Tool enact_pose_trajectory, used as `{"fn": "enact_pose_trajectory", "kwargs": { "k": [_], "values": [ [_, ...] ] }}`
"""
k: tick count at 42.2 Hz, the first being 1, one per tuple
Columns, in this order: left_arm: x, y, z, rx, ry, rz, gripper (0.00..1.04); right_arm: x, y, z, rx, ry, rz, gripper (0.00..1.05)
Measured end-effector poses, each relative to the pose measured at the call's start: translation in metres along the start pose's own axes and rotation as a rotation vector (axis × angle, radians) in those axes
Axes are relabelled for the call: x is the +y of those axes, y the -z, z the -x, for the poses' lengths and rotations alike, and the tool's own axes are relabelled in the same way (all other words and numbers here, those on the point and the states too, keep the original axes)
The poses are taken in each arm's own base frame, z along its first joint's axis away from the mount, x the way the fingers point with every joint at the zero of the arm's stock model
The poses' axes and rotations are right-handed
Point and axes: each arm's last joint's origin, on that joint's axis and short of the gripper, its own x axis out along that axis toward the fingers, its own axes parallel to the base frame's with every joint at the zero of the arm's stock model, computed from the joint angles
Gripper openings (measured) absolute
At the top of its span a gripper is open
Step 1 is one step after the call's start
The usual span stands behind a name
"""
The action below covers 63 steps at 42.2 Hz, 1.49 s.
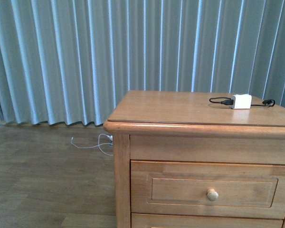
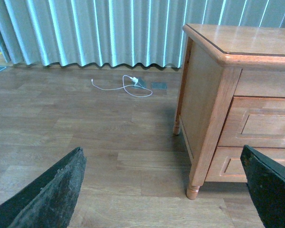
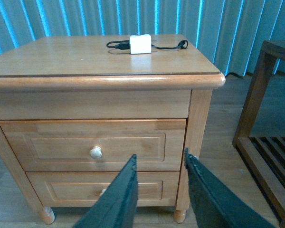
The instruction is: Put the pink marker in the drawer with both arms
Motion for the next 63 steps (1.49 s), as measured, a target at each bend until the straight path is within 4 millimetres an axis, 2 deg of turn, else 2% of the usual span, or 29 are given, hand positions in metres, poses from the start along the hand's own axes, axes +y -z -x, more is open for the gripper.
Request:
{"fn": "enact_pose_trajectory", "kwargs": {
  "k": [3,7,18,47,54,63],
  "values": [
    [0.0,0.0,0.0,0.0,0.0,0.0,0.99,0.0,0.003,0.003,0.002,0.0,0.0,0.21],
    [0.0,0.0,0.0,0.0,0.0,0.0,0.99,0.0,0.005,0.009,-0.006,0.0,0.005,0.01],
    [0.0,0.0,0.0,0.0,0.0,0.0,0.99,0.0,0.018,0.021,-0.013,0.0,0.003,0.01],
    [0.0,0.0,0.0,0.0,0.0,0.0,0.99,0.0,0.018,0.037,-0.018,-0.001,0.004,0.01],
    [0.0,0.0,0.0,0.0,0.0,0.0,0.99,0.0,0.021,0.047,-0.015,-0.001,0.004,0.01],
    [0.0,0.0,0.0,0.0,0.0,0.0,0.99,0.0,0.021,0.047,-0.013,-0.001,0.004,0.01]
  ]
}}
